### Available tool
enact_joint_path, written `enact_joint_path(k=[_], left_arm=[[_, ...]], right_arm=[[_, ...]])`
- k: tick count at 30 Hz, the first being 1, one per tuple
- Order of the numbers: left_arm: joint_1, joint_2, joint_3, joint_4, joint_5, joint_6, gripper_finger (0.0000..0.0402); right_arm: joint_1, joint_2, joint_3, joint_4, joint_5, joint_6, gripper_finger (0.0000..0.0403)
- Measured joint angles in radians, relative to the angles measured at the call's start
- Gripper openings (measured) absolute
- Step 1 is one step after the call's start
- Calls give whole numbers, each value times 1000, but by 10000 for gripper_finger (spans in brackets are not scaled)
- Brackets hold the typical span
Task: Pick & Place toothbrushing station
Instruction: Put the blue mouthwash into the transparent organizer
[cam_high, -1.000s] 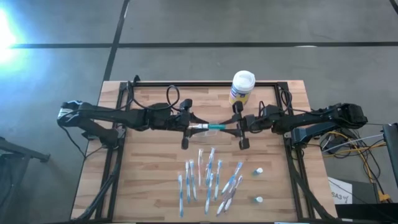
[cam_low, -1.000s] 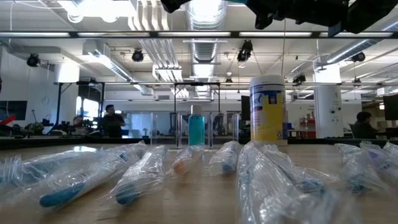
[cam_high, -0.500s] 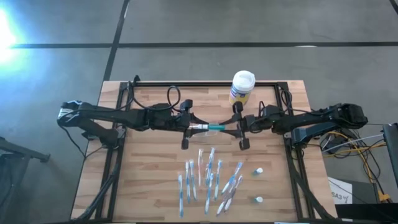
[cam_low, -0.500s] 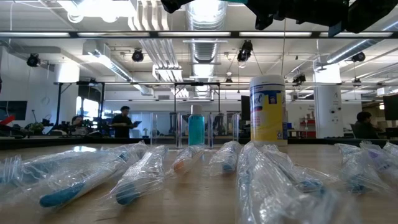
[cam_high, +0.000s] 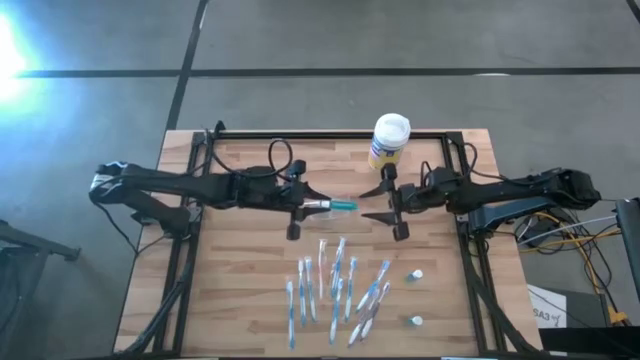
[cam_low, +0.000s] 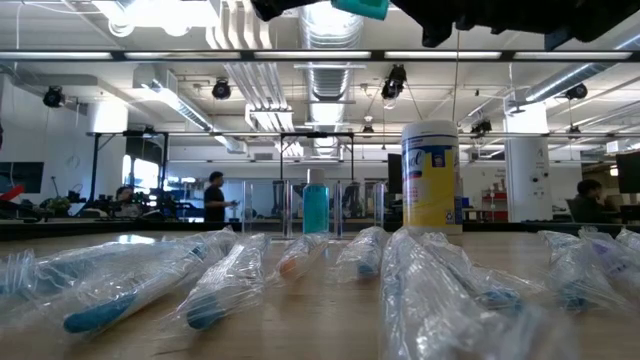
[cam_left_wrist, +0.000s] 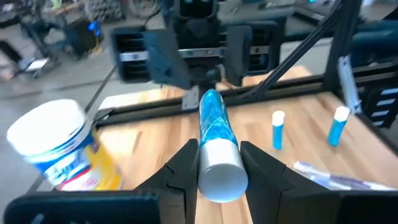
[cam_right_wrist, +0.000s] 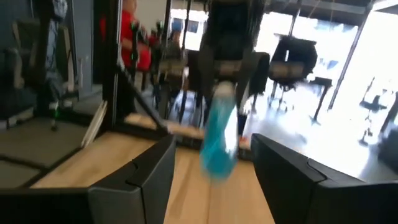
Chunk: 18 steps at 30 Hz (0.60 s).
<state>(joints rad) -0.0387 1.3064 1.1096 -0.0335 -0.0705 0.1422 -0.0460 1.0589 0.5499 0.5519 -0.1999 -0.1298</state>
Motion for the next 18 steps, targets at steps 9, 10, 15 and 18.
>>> enact_joint_path(k=[9, 10, 15, 18], left_arm=[[-7, -16, 249, -496, -129, -77, 96], [-7, -16, 276, -541, -139, -85, 96], [-7, -13, 393, -732, -160, -119, 96], [-5, -13, 445, -812, -174, -134, 96]], right_arm=[[-1, -124, -67, -172, 42, -5, 194], [-1, -141, -83, -175, 42, -5, 192], [-1, -233, -161, -171, 43, -1, 170], [-1, -287, -224, -145, 45, -2, 145]])
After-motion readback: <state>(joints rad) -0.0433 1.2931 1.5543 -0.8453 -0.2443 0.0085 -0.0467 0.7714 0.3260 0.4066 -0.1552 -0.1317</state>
